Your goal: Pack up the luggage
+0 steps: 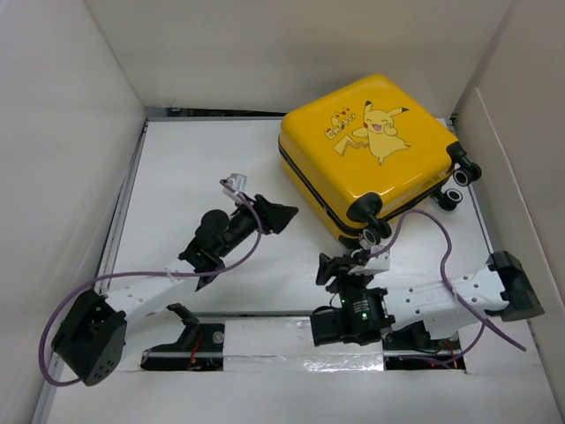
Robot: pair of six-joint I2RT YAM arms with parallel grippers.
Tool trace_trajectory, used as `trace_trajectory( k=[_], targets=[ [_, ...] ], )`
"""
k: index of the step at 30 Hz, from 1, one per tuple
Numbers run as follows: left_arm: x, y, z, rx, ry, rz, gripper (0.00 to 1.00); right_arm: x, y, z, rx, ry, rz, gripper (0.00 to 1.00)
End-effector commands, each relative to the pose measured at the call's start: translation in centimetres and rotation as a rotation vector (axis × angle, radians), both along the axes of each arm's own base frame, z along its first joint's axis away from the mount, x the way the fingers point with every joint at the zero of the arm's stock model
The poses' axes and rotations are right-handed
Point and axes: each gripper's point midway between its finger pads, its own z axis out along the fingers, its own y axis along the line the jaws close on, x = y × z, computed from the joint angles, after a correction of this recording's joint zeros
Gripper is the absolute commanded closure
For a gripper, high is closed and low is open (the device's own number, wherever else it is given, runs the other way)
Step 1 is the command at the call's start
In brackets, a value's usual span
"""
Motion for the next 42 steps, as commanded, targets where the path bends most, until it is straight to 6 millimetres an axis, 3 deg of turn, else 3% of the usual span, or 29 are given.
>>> trace_trajectory(
  k=[1,3,4,5,6,9,10,11,12,14,16,17,18,20,21,22,24,25,26,28,29,32,34,35,36,39,40,42],
  targets=[
    [1.3,3.1,1.2,-0.05,-0.022,0.108,0.38,1.9,1.1,7.9,-0.017,-0.299,-0.034,0.35],
    [1.6,4.1,1.5,-0.075,-0.021,0.131,0.37,3.1,1.4,9.0,-0.203,-0.224,-0.096,0.35],
    [1.5,4.2,1.3,-0.08,-0.014,0.136,0.37,4.8,1.3,11.6,-0.177,-0.197,-0.172,0.35],
    [1.5,4.3,1.3,-0.082,-0.012,0.141,0.37,5.8,2.3,10.8,-0.242,-0.117,-0.192,0.42],
    [1.6,4.4,1.4,-0.086,-0.011,0.145,0.37,6.6,2.1,11.6,-0.4,-0.076,-0.2,0.46],
    [1.6,4.6,1.5,-0.104,-0.002,0.16,0.37,8.8,3.2,16.2,-0.307,-0.013,-0.221,0.52],
    [1.5,4.6,1.6,-0.114,-0.004,0.159,0.37,9.4,2.9,17.5,-0.504,0.002,-0.156,0.52],
    [1.4,4.6,1.7,-0.121,-0.003,0.157,0.37,11.6,7.0,21.0,-0.228,-0.032,-0.006,0.52],
    [1.3,4.4,1.8,-0.129,0.003,0.145,0.37,12.4,6.1,21.8,-0.309,-0.119,0.169,0.46],
    [0.9,4.1,2.4,-0.144,-0.005,0.114,0.37,14.2,7.3,25.7,-0.055,-0.244,0.51,0.46],
    [-0.8,2.7,2.9,-0.147,-0.025,0.039,0.37,12.5,5.6,28.1,-0.055,-0.335,0.579,0.46],
    [-1.3,2.3,2.9,-0.14,-0.028,0.027,0.37,10.9,6.0,29.0,-0.07,-0.396,0.675,0.45],
    [-1.6,2.0,3.0,-0.14,-0.037,0.021,0.37,10.3,4.1,29.8,-0.076,-0.433,0.681,0.49],
    [-3.0,0.5,2.6,-0.141,-0.029,-0.023,0.39,8.8,2.9,30.2,-0.057,-0.47,0.743,0.6],
    [-3.1,-0.2,2.0,-0.127,-0.02,-0.028,0.39,9.0,1.4,30.1,-0.037,-0.464,0.722,0.77],
    [-3.4,-0.8,2.4,-0.119,-0.035,-0.041,0.39,9.1,1.2,27.6,-0.038,-0.413,0.728,0.85],
    [-4.3,-2.4,2.1,-0.103,-0.032,-0.079,0.4,6.8,-0.6,26.3,-0.009,-0.404,0.719,1.0],
    [-4.4,-3.1,2.1,-0.102,-0.038,-0.095,0.4,5.3,0.1,25.0,0.027,-0.39,0.76,1.0],
    [-4.4,-3.4,2.0,-0.1,-0.037,-0.106,0.4,4.9,-0.6,21.9,0.041,-0.365,0.716,1.0],
    [-4.9,-4.7,1.9,-0.101,-0.028,-0.166,0.4,4.3,-0.9,18.4,0.087,-0.297,0.671,1.0],
    [-4.9,-5.0,1.8,-0.099,-0.023,-0.175,0.4,4.2,-0.5,14.4,0.081,-0.234,0.635,1.0],
    [-5.1,-5.7,1.4,-0.092,-0.008,-0.206,0.41,2.7,-1.4,12.1,0.144,-0.216,0.582,1.0],
    [-5.4,-6.1,1.4,-0.095,-0.003,-0.221,0.41,2.4,-1.6,8.9,0.132,-0.171,0.555,1.0],
    [-5.3,-6.2,1.4,-0.096,-0.002,-0.221,0.41,2.9,-2.2,8.1,0.132,-0.163,0.499,1.0],
    [-5.2,-6.2,1.1,-0.093,0.007,-0.22,0.41,2.6,-1.9,6.0,0.102,-0.139,0.497,1.0],
    [-5.6,-6.8,1.2,-0.1,0.011,-0.242,0.41,3.2,-2.8,3.5,0.08,-0.117,0.393,1.0],
    [-5.4,-7.0,1.2,-0.097,0.012,-0.242,0.41,3.3,-3.1,1.7,0.076,-0.092,0.364,1.0],
    [-5.3,-7.2,1.2,-0.093,0.012,-0.241,0.41,3.8,-3.9,1.2,0.106,-0.104,0.3,1.0]
  ],
)
